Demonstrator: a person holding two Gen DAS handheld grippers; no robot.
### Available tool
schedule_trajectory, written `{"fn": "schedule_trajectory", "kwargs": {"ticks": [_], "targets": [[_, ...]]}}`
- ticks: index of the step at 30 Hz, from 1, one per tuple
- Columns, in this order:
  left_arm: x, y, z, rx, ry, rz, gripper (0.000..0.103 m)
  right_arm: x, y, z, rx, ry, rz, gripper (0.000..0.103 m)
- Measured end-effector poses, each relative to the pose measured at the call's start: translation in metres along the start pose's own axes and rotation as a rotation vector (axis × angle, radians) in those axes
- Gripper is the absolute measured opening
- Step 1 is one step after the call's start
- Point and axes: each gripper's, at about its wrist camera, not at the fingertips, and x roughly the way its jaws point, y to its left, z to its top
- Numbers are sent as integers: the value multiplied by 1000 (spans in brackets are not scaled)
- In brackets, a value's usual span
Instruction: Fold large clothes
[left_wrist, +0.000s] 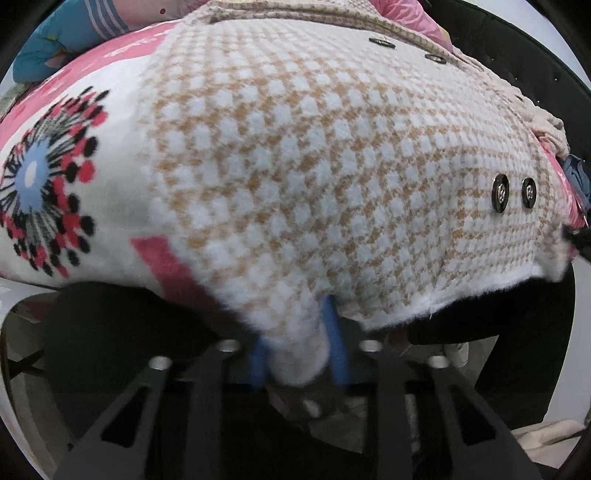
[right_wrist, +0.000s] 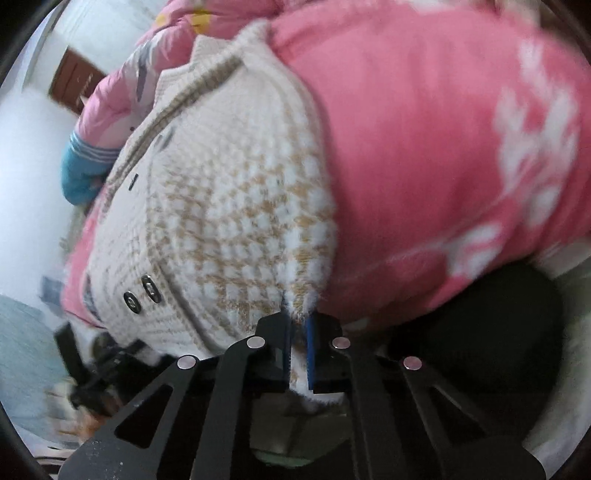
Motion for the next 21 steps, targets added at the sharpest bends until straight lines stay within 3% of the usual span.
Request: {"fn": "schedule_trajectory", "kwargs": {"ticks": [2, 4, 5, 8, 9, 11, 16, 21], "targets": [[-6, 3, -1, -12, 3, -24, 13, -53, 16, 1, -60, -109, -9, 3], [-12, 6, -3, -19, 5, -53, 12, -77, 31, -1, -135, -150, -81, 3], [-13, 6, -4, -16, 4, -54, 12, -73, 30, -2, -148, -137, -108, 3], [-10, 8, -5, 9, 18, -15, 12, -2, 8, -5, -142, 42, -260, 4], [-6, 13, -5, -8, 29, -20, 12, 21, -2, -6, -107, 89, -251, 4], [-7, 19, -2, -46, 39, -55, 12, 31, -5, -3, -107, 87, -259, 4], [-27, 30, -6, -57, -18, -148, 8, 16, -8, 4, -64, 66, -166, 4], [-84, 45, 5, -129, -164, -364, 7, -34, -4, 23, -10, -43, 9, 4]]}}
